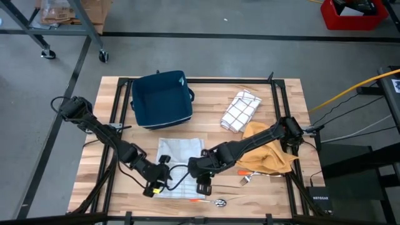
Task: Fold towel
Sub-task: Fold the left white patterned towel
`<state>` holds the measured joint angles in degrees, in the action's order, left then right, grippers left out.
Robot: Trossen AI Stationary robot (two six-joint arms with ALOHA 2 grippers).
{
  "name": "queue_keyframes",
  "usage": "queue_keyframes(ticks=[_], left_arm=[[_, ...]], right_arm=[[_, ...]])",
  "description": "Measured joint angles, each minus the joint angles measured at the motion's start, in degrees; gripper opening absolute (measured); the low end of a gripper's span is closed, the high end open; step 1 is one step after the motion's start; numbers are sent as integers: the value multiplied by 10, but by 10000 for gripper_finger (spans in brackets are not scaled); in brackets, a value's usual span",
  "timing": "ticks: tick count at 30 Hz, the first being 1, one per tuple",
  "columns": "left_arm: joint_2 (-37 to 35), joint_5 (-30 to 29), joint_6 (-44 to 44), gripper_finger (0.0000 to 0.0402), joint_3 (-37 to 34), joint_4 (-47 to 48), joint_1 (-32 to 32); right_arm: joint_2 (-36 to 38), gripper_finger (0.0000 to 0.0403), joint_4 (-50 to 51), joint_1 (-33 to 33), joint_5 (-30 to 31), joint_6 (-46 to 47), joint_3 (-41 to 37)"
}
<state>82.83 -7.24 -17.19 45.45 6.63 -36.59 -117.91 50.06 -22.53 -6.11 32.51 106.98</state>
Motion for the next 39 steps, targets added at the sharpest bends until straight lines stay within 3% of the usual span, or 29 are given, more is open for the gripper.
queue_keyframes(ticks=[6, 10, 18, 25, 33, 39], left_arm=[[0, 4, -7, 143, 0, 1, -15], [0, 5, -8, 143, 0, 8, -33], [0, 1, -38, 143, 0, 25, -86], [6, -13, -41, 143, 0, 69, -119], [52, -23, -42, 143, 0, 62, -138], [80, -61, -52, 143, 0, 45, -136]], right_arm=[[0, 167, -24, 0, 5, 0, 0], [-11, 167, -40, -11, 41, -4, 0], [-79, 167, -62, -69, 29, -126, 0], [-105, 167, -64, -87, 123, -169, 0], [-127, 167, -62, -86, 110, -170, -2], [-127, 167, -65, -86, 110, -178, -2]])
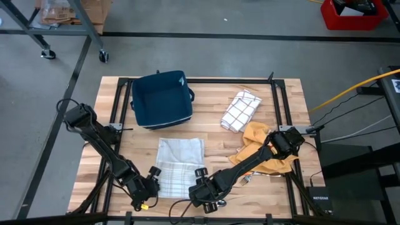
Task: Fold towel
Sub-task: Fold the left white patterned towel
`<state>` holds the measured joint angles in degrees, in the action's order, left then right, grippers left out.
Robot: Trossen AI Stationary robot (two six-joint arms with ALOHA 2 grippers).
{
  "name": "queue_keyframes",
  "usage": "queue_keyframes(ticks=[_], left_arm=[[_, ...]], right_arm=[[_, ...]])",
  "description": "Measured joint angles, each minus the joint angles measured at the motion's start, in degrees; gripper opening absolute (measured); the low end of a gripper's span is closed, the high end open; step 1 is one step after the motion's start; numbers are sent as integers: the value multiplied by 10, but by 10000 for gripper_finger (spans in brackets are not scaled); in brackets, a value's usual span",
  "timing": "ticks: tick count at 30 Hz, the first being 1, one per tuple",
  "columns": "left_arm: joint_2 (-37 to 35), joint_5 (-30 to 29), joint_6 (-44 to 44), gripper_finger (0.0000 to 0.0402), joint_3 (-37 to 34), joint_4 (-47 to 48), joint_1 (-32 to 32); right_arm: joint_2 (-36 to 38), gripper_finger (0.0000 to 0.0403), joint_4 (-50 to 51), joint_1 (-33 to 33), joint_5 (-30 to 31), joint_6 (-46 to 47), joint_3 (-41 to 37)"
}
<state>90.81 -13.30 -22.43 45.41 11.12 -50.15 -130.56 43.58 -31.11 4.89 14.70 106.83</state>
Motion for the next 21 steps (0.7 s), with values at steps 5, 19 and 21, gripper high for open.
queue_keyframes(ticks=[5, 19, 21], left_arm=[[21, -7, -29, 143, 0, -13, 0], [55, -28, -78, 143, 2, -22, 11], [55, -37, -88, 135, 2, -22, 11]], right_arm=[[-6, 167, 0, 0, -18, 0, 0], [-40, 166, -53, 15, -115, -2, 1], [-41, 155, -56, 16, -121, -2, 1]])
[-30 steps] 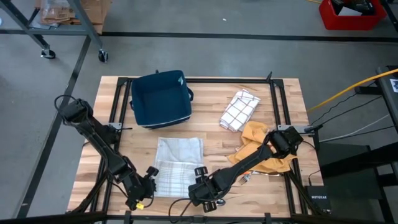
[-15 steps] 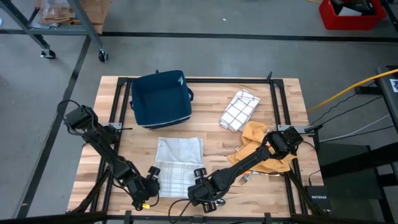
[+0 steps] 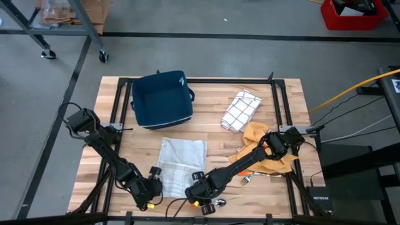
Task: Fold towel
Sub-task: Fold the left white patterned towel
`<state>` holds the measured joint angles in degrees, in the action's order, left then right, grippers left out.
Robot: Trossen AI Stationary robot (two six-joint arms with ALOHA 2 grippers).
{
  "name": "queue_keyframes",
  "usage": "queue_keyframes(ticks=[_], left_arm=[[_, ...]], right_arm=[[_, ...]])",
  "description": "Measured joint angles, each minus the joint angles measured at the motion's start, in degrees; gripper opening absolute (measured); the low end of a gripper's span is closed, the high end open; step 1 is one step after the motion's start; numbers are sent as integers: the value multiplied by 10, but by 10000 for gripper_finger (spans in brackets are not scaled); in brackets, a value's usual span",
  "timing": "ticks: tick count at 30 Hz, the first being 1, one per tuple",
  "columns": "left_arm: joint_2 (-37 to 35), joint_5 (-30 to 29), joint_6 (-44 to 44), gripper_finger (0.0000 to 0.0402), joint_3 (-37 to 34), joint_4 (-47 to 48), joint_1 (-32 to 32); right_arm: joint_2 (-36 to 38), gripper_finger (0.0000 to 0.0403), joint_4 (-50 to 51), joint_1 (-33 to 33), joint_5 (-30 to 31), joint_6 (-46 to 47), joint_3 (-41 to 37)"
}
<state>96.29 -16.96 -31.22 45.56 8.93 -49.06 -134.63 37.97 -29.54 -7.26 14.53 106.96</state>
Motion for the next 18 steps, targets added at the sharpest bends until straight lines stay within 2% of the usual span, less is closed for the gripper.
queue_keyframes(ticks=[3, 8, 14, 18], left_arm=[[0, -2, -23, 102, 0, 1, -1], [-3, -4, -59, 18, -1, -14, -15], [-25, 32, -89, 9, 16, -21, -32], [-34, 63, -94, 4, 43, -19, -42]], right_arm=[[0, 117, 3, 0, 2, 0, 0], [1, 18, 15, 0, 2, 0, 2], [1, 34, 102, -1, -2, 31, 49], [1, 13, 135, -7, -18, 34, 98]])
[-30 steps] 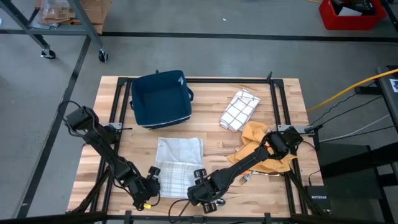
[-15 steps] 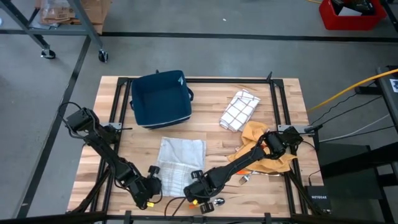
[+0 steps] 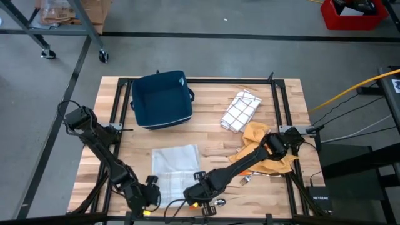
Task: Fold towel
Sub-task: Fold the left white patterned towel
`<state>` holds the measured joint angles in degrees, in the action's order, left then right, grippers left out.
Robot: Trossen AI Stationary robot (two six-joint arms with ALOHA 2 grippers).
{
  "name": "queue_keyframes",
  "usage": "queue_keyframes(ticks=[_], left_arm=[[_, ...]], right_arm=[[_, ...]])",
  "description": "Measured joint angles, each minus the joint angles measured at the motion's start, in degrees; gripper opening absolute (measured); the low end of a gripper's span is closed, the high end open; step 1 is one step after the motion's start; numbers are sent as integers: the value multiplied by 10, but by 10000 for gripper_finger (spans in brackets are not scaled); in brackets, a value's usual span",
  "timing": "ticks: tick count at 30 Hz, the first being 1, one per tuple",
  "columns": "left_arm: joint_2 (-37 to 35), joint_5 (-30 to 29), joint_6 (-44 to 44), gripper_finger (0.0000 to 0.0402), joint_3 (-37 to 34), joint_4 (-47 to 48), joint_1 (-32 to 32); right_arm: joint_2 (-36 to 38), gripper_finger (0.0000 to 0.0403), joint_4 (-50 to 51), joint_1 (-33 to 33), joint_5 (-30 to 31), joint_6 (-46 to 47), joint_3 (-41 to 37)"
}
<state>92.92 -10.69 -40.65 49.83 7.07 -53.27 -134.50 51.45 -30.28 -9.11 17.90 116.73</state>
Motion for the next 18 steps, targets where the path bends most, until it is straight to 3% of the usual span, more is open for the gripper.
queue_keyframes(ticks=[8, 13, 18], left_arm=[[-3, 29, -8, 2, 58, 3, -21], [-9, 19, -24, 2, 94, 55, -26], [-33, -33, -52, 1, 130, 187, -22]], right_arm=[[0, 18, 21, -28, -9, 34, 89], [1, 7, 75, -36, 69, 28, 136], [1, 15, 131, -22, 151, 28, 173]])
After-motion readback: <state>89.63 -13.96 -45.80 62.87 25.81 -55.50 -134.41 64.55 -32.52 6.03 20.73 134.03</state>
